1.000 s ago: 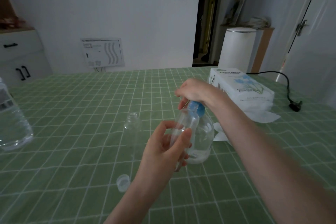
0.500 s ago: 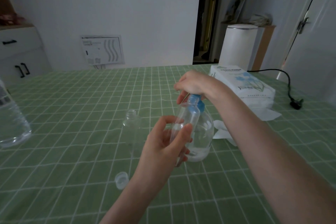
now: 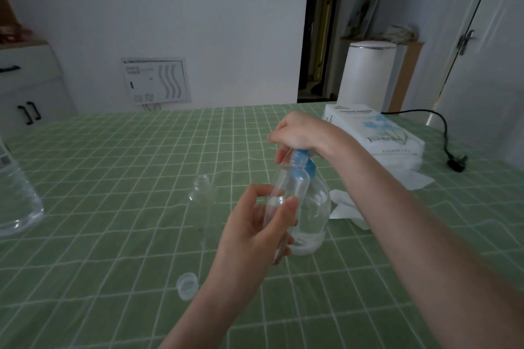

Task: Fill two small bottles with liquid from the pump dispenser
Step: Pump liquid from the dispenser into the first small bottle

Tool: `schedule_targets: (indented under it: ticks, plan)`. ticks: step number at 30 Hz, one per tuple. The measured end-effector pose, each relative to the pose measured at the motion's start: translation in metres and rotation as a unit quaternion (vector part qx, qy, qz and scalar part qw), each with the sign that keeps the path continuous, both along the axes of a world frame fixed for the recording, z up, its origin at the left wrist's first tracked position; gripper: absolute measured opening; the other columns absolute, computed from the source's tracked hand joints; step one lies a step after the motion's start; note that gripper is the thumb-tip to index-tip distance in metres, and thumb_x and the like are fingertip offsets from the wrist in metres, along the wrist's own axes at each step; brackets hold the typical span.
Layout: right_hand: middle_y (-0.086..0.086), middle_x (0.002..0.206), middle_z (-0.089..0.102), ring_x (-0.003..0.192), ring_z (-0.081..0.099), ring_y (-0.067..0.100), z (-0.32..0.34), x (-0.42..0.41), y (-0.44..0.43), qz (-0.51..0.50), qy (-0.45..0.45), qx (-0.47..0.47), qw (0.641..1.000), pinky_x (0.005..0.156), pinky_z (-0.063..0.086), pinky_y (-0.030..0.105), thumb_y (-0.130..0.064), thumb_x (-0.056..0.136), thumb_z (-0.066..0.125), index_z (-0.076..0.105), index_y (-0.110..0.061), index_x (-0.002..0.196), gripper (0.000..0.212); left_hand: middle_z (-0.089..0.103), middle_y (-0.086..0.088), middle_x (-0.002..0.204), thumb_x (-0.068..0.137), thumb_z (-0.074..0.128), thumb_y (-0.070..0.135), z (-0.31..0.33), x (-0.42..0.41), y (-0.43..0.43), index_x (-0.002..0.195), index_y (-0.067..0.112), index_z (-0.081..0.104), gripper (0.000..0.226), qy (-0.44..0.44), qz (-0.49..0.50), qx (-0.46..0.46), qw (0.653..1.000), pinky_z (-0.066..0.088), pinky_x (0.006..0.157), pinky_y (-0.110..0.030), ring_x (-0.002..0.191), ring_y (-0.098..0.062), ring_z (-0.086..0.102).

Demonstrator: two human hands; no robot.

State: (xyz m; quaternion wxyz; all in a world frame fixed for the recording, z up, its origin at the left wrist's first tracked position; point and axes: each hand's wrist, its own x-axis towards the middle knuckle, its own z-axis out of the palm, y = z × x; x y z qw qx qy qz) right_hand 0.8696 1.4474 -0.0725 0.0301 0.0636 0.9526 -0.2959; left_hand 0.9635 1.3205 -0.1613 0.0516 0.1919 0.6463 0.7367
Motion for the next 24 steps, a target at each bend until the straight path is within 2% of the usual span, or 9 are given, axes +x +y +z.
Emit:
schedule_targets:
  ticks: [9, 14, 19, 24]
  plan:
    - [0.019, 0.118, 0.066, 0.11, 0.063, 0.03, -0.01, -0.001, -0.001, -0.007, -0.011, -0.013, 1.0, 0.103, 0.045, 0.041, -0.019, 0.096, 0.051, 0.057, 0.001, 0.127, 0.037, 0.067, -0.004, 0.066, 0.062, 0.062, 0.047, -0.001, 0.0, -0.002, 0.089, 0.017, 0.059, 0.04, -0.005, 0.012, -0.007, 1.0, 0.042, 0.041, -0.018, 0.045, -0.01, 0.052]
    - [0.018, 0.114, 0.067, 0.107, 0.064, 0.029, -0.01, -0.001, -0.001, -0.006, -0.003, -0.019, 1.0, 0.102, 0.045, 0.041, -0.021, 0.097, 0.05, 0.058, 0.0, 0.124, 0.036, 0.067, -0.004, 0.066, 0.06, 0.062, 0.049, -0.001, -0.001, -0.002, 0.087, 0.018, 0.059, 0.041, 0.0, 0.01, -0.006, 1.0, 0.04, 0.041, -0.016, 0.044, -0.011, 0.051]
    - [0.017, 0.113, 0.07, 0.105, 0.067, 0.031, 0.002, 0.001, 0.0, -0.001, 0.019, 0.005, 1.0, 0.094, 0.05, 0.04, -0.02, 0.097, 0.05, 0.061, 0.0, 0.119, 0.031, 0.068, -0.003, 0.068, 0.061, 0.063, 0.051, 0.0, -0.002, -0.003, 0.083, 0.025, 0.06, 0.035, 0.004, -0.007, 0.006, 1.0, 0.04, 0.041, -0.015, 0.045, -0.009, 0.053]
    - [0.019, 0.111, 0.069, 0.103, 0.067, 0.035, 0.003, 0.002, -0.002, 0.005, 0.008, -0.012, 1.0, 0.095, 0.052, 0.046, -0.017, 0.097, 0.052, 0.06, 0.001, 0.119, 0.03, 0.068, -0.002, 0.067, 0.059, 0.063, 0.054, 0.001, -0.003, -0.003, 0.082, 0.029, 0.061, 0.034, 0.013, -0.001, -0.002, 1.0, 0.042, 0.043, -0.016, 0.046, -0.008, 0.054]
